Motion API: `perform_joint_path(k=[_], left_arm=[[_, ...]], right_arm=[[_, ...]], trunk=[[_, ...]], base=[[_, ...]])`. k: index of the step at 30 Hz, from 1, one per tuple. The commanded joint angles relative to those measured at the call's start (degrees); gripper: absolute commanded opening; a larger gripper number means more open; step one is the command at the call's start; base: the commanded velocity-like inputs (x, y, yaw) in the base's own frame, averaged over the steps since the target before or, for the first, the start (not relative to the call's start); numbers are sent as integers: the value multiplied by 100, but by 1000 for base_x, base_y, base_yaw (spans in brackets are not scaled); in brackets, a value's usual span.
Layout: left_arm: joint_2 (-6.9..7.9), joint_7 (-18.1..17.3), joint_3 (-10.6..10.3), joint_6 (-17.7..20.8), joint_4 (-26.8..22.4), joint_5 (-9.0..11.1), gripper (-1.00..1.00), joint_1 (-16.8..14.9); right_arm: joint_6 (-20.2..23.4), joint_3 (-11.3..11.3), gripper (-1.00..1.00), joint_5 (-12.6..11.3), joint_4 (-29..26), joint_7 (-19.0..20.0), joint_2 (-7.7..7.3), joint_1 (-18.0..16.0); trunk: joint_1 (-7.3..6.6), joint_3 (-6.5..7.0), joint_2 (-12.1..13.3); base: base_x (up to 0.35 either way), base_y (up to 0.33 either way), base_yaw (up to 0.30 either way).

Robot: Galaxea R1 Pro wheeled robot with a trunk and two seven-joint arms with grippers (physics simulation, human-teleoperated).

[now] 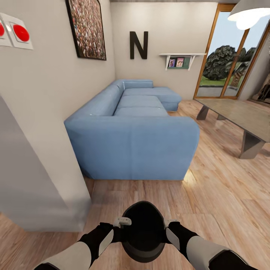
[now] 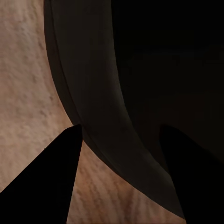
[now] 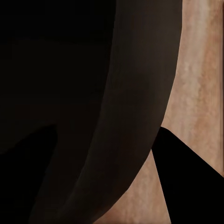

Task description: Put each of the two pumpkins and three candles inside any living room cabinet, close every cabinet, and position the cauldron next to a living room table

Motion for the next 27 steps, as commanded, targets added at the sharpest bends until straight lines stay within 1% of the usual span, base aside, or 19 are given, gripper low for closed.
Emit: perform_joint_path(k=[1, 8, 18, 27], left_arm=[[0, 10, -30, 24, -2, 3, -100, -2], [0, 10, -30, 24, -3, 3, -100, -2], [0, 10, -30, 24, -7, 3, -100, -2], [0, 12, -30, 24, -3, 3, -100, -2]], right_arm=[[29, 18, -100, -125, -17, -28, 1, -1], [29, 18, -100, -125, -18, -23, 1, 1], [29, 21, -100, -125, -17, -23, 1, 1], [29, 21, -100, -125, -18, -23, 1, 2]], trunk=[[-4, 18, -1], [-22, 182, 9], [-48, 490, 22], [-245, 732, 382]], base=[[0, 0, 0], [0, 0, 0], [0, 0, 0], [0, 0, 1]])
